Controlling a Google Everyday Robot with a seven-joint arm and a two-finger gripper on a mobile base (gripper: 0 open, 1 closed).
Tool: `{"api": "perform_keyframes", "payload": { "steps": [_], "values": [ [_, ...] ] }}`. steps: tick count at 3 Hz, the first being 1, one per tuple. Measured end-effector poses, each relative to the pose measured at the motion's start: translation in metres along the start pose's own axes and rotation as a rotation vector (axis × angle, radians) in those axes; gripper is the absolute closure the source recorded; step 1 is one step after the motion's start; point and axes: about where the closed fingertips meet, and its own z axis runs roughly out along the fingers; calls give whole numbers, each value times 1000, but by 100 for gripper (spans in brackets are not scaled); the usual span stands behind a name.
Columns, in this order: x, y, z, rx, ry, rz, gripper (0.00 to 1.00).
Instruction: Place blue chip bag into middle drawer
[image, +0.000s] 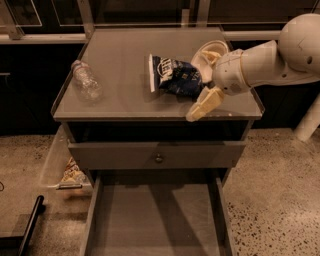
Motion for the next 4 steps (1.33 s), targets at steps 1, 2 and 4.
{"api": "perform_keyframes", "payload": {
  "steps": [1, 2, 4],
  "values": [
    [3, -10, 21, -10, -16, -7, 0],
    [9, -25, 38, -10, 18, -29, 0],
    [15, -56, 53, 39, 170, -129, 0]
  ]
}}
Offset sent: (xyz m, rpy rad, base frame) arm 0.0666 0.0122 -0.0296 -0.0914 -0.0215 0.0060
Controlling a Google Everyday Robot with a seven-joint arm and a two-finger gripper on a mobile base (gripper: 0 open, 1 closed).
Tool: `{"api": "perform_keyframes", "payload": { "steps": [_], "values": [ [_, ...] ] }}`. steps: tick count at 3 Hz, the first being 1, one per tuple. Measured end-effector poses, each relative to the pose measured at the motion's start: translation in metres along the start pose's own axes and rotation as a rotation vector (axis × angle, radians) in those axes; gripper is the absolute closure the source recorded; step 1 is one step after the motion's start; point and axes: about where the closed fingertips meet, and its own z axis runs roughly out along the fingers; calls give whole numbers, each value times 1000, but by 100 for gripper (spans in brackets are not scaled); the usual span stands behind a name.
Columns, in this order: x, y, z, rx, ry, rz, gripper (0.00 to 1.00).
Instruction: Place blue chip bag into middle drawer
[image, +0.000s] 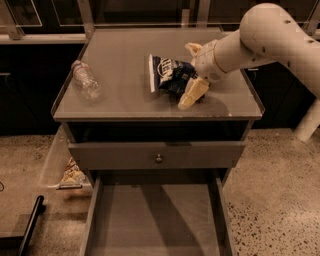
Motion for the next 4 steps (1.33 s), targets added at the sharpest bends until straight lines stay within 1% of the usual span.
{"api": "perform_keyframes", "payload": {
  "steps": [1, 2, 3, 4],
  "values": [
    [12, -5, 7, 8, 55, -10, 0],
    [26, -9, 12, 12, 90, -5, 0],
    [34, -14, 15, 20, 109, 3, 0],
    [35, -21, 15, 5, 89, 30, 0]
  ]
}}
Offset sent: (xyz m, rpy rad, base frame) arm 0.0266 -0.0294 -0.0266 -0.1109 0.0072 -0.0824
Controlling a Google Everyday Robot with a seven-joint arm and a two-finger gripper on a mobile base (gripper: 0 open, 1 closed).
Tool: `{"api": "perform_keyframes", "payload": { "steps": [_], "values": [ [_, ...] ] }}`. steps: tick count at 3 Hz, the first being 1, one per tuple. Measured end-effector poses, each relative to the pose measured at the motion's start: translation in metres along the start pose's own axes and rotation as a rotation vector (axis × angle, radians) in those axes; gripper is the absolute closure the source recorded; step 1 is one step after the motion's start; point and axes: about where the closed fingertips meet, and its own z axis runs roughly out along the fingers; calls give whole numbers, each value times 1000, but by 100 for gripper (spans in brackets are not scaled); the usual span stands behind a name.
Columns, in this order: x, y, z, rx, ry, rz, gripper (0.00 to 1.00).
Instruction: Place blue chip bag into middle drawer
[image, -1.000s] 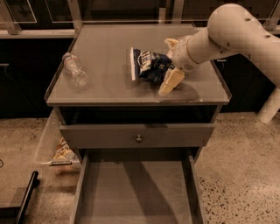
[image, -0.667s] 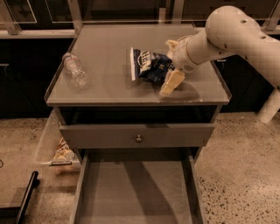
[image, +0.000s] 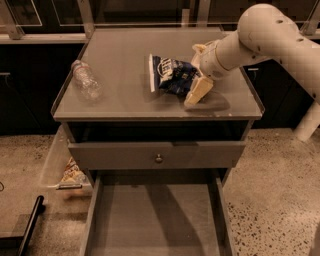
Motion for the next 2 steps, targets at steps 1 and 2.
{"api": "perform_keyframes", "payload": {
  "steps": [1, 2],
  "values": [
    [-1, -1, -1, 1, -2, 0, 19],
    [-1, -1, -1, 1, -2, 0, 42]
  ]
}}
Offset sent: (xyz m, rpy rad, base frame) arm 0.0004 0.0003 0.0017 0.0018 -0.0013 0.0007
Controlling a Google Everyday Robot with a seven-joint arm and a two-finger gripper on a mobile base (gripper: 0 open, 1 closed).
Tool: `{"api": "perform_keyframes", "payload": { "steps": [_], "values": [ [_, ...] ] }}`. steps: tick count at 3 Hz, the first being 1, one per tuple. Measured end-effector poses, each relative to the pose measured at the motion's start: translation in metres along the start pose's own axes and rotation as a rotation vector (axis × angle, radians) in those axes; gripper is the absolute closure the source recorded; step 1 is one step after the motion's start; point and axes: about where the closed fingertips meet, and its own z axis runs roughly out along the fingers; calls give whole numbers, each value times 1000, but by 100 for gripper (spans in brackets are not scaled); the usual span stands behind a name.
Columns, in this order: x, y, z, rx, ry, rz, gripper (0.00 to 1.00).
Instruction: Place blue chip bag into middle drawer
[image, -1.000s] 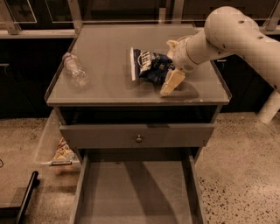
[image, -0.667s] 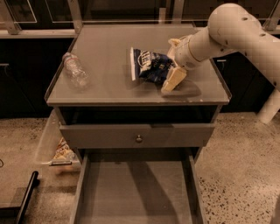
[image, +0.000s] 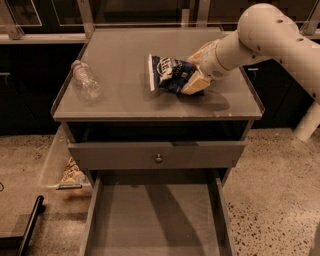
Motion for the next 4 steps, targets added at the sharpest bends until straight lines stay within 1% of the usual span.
{"api": "perform_keyframes", "payload": {
  "steps": [2, 3, 4],
  "values": [
    [0, 0, 0, 0, 0, 0, 88],
    [0, 0, 0, 0, 0, 0, 100],
    [-7, -1, 3, -8, -13, -9, 100]
  ]
}}
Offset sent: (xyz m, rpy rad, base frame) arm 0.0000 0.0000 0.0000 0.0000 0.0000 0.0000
